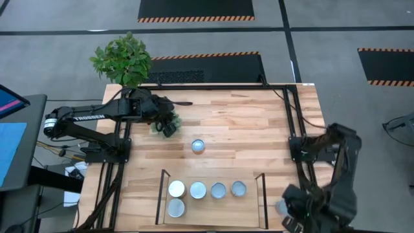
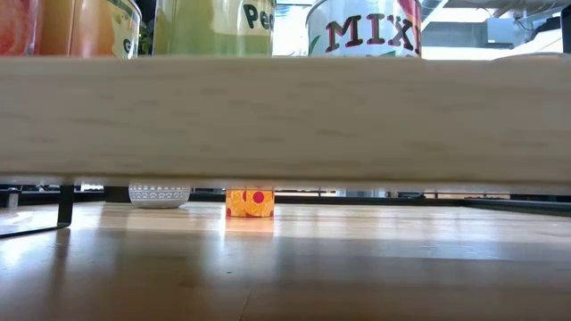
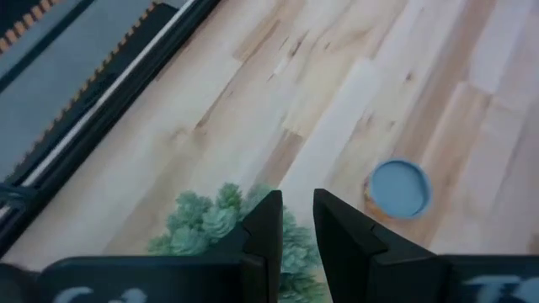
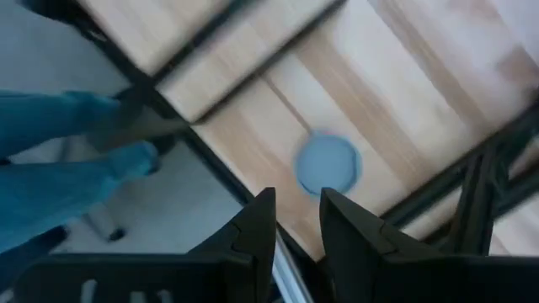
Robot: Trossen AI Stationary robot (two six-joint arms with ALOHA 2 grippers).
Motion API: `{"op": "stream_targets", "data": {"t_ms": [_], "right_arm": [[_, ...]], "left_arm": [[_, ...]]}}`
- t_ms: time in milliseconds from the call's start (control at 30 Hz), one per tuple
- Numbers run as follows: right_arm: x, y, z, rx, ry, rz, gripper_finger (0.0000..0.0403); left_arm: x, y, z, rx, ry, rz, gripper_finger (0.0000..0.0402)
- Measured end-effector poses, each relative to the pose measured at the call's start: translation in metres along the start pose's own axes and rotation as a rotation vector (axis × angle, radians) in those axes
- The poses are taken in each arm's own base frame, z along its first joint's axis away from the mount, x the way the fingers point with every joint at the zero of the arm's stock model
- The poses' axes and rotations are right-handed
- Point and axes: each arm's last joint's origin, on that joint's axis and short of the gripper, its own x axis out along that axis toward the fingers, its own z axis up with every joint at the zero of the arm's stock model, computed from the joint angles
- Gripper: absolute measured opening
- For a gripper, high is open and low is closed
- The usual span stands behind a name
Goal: Pick and place cans onto a shelf
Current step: Put the blue can on the shelf
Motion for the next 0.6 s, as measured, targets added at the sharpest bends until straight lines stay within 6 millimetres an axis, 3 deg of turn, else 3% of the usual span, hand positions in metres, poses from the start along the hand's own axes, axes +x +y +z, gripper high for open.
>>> {"op": "stream_targets", "data": {"t_ms": [167,300,600], "right_arm": [[0.036,0.018,-0.023,0.030,0.037,-0.131,0.0118],[0.047,0.020,-0.029,-0.027,0.044,-0.170,0.0118],[0.063,-0.034,-0.018,-0.200,0.030,-0.248,0.0118]], "left_arm": [[0.000,-0.003,0.002,-0.006,-0.002,-0.072,0.0059],[0.000,-0.003,0.002,0.004,-0.001,-0.082,0.0059],[0.000,-0.003,0.002,0.004,-0.004,-0.081,0.0059]]}}
